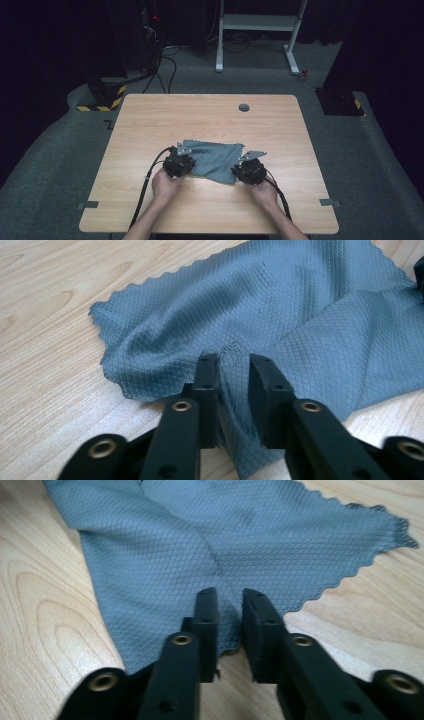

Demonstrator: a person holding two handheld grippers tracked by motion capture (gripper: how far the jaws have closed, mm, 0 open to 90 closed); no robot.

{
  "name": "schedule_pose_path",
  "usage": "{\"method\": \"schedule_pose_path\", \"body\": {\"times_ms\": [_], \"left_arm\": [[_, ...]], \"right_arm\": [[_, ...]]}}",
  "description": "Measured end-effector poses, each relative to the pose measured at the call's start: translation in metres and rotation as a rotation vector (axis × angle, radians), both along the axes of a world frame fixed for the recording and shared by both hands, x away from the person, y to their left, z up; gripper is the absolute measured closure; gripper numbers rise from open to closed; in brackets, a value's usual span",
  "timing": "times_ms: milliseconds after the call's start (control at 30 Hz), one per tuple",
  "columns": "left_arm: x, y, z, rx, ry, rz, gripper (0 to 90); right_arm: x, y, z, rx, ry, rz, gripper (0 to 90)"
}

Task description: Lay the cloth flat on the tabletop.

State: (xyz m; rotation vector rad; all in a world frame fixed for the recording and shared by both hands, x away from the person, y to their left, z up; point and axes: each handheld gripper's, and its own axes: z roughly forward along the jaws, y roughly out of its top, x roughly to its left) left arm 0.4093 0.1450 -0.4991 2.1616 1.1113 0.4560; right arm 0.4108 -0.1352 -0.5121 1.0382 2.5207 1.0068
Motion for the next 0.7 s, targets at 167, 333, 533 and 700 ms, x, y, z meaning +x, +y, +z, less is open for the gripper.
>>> {"method": "schedule_pose_path", "body": {"times_ms": [167, 333, 533, 700], "left_arm": [[-0.004, 0.003, -0.002, 0.0, 0.008, -0.002, 84.0], [-0.007, 0.006, -0.002, -0.008, 0.008, -0.01, 88.2], [-0.014, 0.01, 0.002, -0.026, -0.009, -0.021, 88.6], [-0.024, 0.013, 0.004, -0.041, -0.016, -0.031, 88.6]], "right_arm": [[-0.001, 0.001, 0.0, -0.029, -0.013, 0.019, 89.9], [-0.003, 0.0, 0.001, -0.017, -0.017, 0.019, 90.0], [-0.007, -0.003, 0.006, 0.003, -0.035, 0.03, 90.0], [-0.008, -0.002, 0.006, 0.022, -0.043, 0.007, 76.9]]}}
